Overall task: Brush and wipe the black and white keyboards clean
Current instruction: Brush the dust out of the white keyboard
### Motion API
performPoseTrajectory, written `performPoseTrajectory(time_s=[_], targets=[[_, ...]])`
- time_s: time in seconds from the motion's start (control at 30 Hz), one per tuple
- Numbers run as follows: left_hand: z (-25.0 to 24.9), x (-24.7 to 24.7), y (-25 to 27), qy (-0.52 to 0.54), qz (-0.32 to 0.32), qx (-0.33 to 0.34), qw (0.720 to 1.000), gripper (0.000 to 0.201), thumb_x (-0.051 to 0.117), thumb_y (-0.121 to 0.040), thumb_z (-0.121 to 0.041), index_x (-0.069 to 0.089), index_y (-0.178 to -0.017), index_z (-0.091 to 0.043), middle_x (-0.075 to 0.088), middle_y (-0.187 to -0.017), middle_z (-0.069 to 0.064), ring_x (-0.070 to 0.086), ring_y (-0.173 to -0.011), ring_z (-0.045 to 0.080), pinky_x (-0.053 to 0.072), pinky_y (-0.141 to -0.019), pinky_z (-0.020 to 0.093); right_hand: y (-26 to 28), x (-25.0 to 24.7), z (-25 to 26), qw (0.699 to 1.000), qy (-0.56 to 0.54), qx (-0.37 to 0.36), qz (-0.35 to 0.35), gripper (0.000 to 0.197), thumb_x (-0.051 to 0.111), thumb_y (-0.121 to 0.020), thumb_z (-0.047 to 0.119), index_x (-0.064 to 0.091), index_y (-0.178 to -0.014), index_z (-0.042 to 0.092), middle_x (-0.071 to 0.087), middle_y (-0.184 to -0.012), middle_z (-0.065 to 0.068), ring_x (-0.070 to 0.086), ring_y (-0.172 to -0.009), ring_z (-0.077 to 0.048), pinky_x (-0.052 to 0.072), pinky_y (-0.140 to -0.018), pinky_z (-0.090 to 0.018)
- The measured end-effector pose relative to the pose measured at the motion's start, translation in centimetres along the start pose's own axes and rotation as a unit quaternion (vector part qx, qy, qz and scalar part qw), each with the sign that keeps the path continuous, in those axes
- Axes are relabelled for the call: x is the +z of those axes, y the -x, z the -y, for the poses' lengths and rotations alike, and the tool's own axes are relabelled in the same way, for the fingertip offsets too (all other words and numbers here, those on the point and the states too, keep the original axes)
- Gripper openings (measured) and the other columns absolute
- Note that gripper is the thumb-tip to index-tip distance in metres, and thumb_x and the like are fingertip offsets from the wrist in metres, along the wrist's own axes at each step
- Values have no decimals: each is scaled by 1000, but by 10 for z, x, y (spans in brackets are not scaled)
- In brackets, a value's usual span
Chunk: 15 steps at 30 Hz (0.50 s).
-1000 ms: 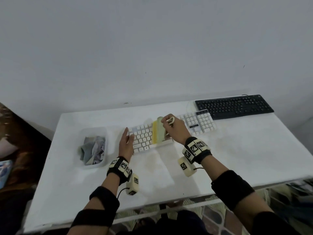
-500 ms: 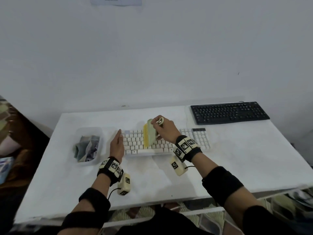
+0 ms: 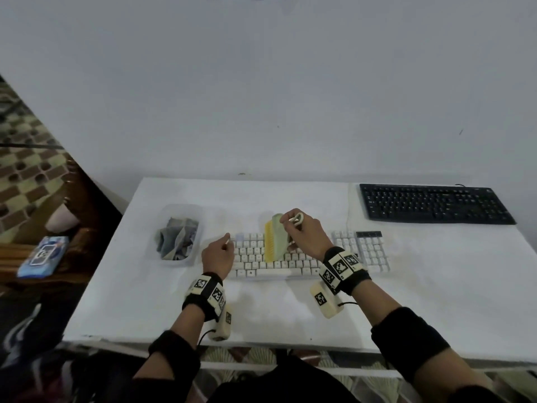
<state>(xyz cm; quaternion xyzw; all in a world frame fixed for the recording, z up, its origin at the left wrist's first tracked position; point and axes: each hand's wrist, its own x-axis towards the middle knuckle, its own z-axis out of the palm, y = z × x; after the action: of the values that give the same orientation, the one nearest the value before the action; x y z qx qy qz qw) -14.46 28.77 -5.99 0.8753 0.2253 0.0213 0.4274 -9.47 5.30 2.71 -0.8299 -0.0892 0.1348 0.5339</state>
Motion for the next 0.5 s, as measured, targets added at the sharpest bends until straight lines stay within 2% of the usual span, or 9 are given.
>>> performPoseTrajectory(time_s=[0.1, 0.2, 0.27, 0.3, 0.33, 0.4, 0.47, 0.5], targets=[[-2, -11, -6, -41, 25, 18, 999, 35, 56, -103, -18, 67, -133, -6, 66, -137, 13, 60, -129, 29, 40, -115, 36, -2, 4, -2, 1000, -18, 5, -7, 10, 54, -101, 21, 63, -99, 19, 71, -89, -11, 71, -69, -27, 63, -64, -49], [-9, -36, -13, -23, 17, 68, 997, 25, 58, -101, -13, 73, -121, -9, 72, -126, 9, 69, -110, 23, 49, -104, 34, -5, 9, 2, 999, -43, 6, -12, 10, 54, -102, 18, 64, -100, 16, 67, -87, -7, 68, -66, -17, 63, -63, -43], [-14, -60, -19, -35, -20, 109, 993, 22, 57, -102, -10, 75, -114, -14, 74, -113, 2, 69, -92, 17, 51, -91, 27, -10, 16, 7, 998, -59, 2, -12, 9, 54, -101, 16, 64, -101, 15, 65, -85, -7, 67, -63, -17, 62, -61, -40], [-14, -72, -24, -49, -50, 127, 989, 22, 57, -101, -9, 75, -110, -15, 73, -109, 0, 67, -88, 16, 50, -88, 26, -12, 21, 11, 998, -67, -1, -12, 9, 55, -101, 16, 63, -102, 15, 65, -85, -7, 68, -63, -17, 62, -60, -40], [-8, -83, -32, -57, -75, 138, 986, 22, 57, -99, -7, 76, -109, -15, 73, -109, 2, 65, -86, 18, 51, -87, 31, -15, 25, 14, 997, -73, -6, -14, 8, 55, -101, 15, 62, -104, 15, 66, -86, -8, 69, -64, -19, 62, -60, -40], [6, -103, -50, -103, -68, 119, 985, 28, 53, -96, -14, 74, -113, -15, 71, -117, 10, 64, -97, 29, 51, -92, 44, -20, 36, 24, 996, -80, -19, -21, 7, 56, -101, 15, 61, -106, 15, 67, -88, -9, 71, -66, -20, 61, -59, -37], [18, -118, -63, -224, -10, 84, 971, 44, 47, -93, -32, 69, -129, -18, 61, -136, 10, 54, -124, 35, 44, -102, 44, -25, 45, 33, 995, -90, -29, -31, 8, 57, -101, 17, 61, -104, 11, 68, -87, -6, 73, -65, -22, 60, -60, -31], [22, -121, -67, -268, 27, 64, 961, 48, 51, -95, -34, 62, -139, -19, 54, -145, 10, 48, -132, 35, 43, -106, 44, -27, 50, 38, 994, -96, -29, -35, 11, 59, -101, 19, 61, -103, 9, 68, -86, -5, 74, -65, -22, 60, -61, -29]])
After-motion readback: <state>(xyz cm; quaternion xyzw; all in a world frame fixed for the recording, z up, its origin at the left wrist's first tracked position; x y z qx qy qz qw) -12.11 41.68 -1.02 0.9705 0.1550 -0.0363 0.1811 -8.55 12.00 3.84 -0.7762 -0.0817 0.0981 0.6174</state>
